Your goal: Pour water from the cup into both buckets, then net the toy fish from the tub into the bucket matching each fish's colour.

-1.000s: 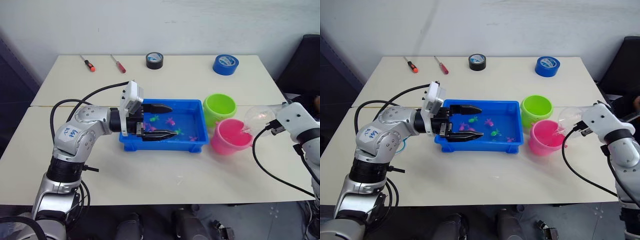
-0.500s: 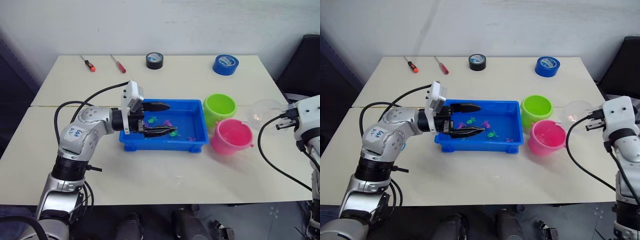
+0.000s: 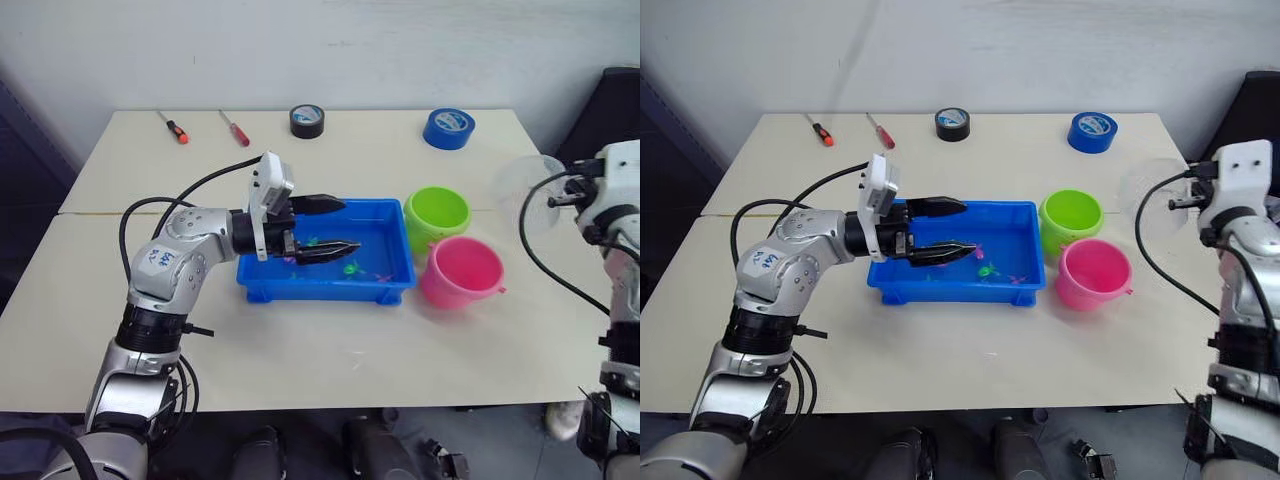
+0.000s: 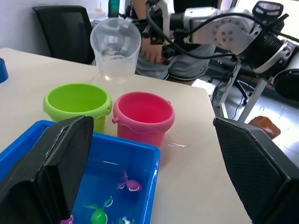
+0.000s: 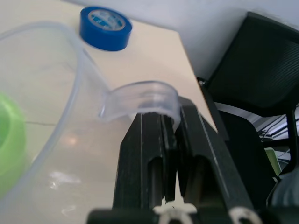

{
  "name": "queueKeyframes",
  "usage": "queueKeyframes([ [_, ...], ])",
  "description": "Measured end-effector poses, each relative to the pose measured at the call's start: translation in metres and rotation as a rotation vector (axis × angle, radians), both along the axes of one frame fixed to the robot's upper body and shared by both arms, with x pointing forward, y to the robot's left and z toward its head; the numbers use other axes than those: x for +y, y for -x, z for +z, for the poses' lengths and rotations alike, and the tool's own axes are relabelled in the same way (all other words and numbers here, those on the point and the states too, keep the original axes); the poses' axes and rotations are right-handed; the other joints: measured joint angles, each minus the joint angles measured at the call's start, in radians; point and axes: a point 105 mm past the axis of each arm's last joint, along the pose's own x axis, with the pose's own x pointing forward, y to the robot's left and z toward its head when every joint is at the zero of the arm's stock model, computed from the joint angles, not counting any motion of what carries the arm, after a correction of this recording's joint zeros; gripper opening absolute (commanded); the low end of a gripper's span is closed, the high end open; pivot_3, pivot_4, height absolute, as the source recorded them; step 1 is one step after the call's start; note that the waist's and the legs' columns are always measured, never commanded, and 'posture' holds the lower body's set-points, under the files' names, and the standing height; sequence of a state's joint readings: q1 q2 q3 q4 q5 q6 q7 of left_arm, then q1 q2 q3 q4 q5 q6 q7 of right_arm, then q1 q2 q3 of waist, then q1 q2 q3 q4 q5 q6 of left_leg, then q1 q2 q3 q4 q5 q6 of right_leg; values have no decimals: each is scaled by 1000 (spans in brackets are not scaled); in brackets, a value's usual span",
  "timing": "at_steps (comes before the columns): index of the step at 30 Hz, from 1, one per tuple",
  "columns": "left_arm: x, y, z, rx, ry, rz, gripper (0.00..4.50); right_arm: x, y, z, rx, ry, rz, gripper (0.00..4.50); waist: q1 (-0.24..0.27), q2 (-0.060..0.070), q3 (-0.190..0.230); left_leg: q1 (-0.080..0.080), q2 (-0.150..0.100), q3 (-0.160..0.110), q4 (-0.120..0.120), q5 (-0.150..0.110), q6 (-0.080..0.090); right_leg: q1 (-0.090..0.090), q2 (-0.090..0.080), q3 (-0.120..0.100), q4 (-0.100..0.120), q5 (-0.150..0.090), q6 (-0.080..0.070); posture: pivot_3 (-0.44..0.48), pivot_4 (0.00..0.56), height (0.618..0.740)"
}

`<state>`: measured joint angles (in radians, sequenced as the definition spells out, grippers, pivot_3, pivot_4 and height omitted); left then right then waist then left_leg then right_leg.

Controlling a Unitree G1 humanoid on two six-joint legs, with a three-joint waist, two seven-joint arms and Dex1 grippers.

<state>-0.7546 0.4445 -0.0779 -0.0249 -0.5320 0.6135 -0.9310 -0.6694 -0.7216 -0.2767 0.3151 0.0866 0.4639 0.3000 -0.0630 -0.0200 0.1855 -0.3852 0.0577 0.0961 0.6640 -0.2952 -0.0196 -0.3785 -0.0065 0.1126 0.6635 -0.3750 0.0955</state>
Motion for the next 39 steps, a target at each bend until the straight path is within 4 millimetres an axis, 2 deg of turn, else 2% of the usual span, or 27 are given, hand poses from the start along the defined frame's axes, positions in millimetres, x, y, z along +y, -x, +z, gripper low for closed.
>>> queueKeyframes([
  [6,1,-3,2,-19,-5,14,4500,11,-23,-4,22,147,33,112,-6,0,0,-1,0,0,0,0,0,-1,-1,0,0,0,0,0,150,740],
  [12,4,-10,-3,-9,-14,54,4500,32,-39,5,-11,423,78,112,-22,0,0,-1,0,0,0,0,0,-1,-1,-1,1,0,0,0,150,740],
  [20,3,-10,-3,-15,-14,58,4500,47,-46,13,-48,681,110,112,-27,0,0,-1,0,0,1,0,0,-2,-1,0,4,0,0,0,150,740],
  [27,3,-10,-3,-16,-14,59,4500,61,-50,19,-90,816,139,112,-27,0,0,-1,0,0,1,0,0,-3,-1,0,6,0,0,0,150,740],
  [31,3,-10,-3,-16,-13,59,4500,70,-50,22,-124,939,164,112,-26,0,0,-1,0,1,2,0,0,-4,-1,0,8,0,0,0,150,740],
  [39,3,-10,-3,-17,-11,58,4500,77,-46,27,-182,1098,172,112,-26,0,0,-1,0,1,2,1,-1,-5,-1,0,9,0,0,0,150,740],
])
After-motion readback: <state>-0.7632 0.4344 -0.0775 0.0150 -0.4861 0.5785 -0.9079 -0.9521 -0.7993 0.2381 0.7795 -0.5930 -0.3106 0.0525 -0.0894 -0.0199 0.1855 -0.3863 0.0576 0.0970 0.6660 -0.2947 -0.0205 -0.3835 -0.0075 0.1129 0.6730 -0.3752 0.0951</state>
